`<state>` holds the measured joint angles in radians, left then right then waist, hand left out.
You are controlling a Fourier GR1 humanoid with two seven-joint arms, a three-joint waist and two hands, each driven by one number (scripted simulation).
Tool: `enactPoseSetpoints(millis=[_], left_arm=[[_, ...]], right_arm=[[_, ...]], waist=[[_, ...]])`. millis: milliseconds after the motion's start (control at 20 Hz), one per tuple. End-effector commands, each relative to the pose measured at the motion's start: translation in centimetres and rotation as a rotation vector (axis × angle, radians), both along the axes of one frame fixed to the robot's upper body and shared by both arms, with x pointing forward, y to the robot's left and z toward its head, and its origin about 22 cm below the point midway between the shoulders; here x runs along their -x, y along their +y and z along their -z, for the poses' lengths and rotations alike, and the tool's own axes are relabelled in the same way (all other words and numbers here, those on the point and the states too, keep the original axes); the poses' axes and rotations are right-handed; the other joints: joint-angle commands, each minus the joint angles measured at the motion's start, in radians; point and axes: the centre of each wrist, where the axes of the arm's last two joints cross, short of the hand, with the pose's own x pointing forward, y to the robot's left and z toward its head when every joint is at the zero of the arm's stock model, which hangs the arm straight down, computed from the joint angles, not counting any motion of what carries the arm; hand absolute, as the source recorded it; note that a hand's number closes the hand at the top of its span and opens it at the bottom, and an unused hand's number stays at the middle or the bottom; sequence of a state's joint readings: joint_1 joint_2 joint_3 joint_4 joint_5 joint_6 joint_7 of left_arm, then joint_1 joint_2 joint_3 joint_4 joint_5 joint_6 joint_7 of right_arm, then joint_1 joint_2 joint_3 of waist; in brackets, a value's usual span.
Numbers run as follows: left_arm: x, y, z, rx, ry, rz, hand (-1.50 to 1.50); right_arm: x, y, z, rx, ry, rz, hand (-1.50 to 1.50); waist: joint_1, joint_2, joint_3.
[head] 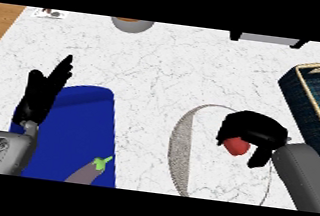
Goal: Pick the bell pepper from the placemat and place it in the basket
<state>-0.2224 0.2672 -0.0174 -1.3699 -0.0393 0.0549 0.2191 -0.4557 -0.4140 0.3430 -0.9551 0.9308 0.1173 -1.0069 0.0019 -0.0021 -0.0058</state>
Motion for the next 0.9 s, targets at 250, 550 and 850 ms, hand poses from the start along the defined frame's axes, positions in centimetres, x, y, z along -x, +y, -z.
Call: enactPoseSetpoints(millis=[250,550,850], left_arm=[[-0.9,-0.9,-1.5,-0.003,0.006,-0.005,0.0],[0.3,1.5,-0.3,-0.012,0.026,-0.045,0.0],[1.2,1.0,0.8,-0.004,0.025,-0.056,0.0]], right_arm=[[0.7,-0.3,2.7,-0.051,-0.175,-0.074,1.5],[-0.7,-0.9,0.4,0.246,-0.083,0.59,1.5],[-0.7,4.5,-3.5,0.323,-0.2,0.829,1.5]], waist=[[0.003,0.005,0.007],[-0.041,-0.014,-0.001],[-0.048,-0.021,0.001]])
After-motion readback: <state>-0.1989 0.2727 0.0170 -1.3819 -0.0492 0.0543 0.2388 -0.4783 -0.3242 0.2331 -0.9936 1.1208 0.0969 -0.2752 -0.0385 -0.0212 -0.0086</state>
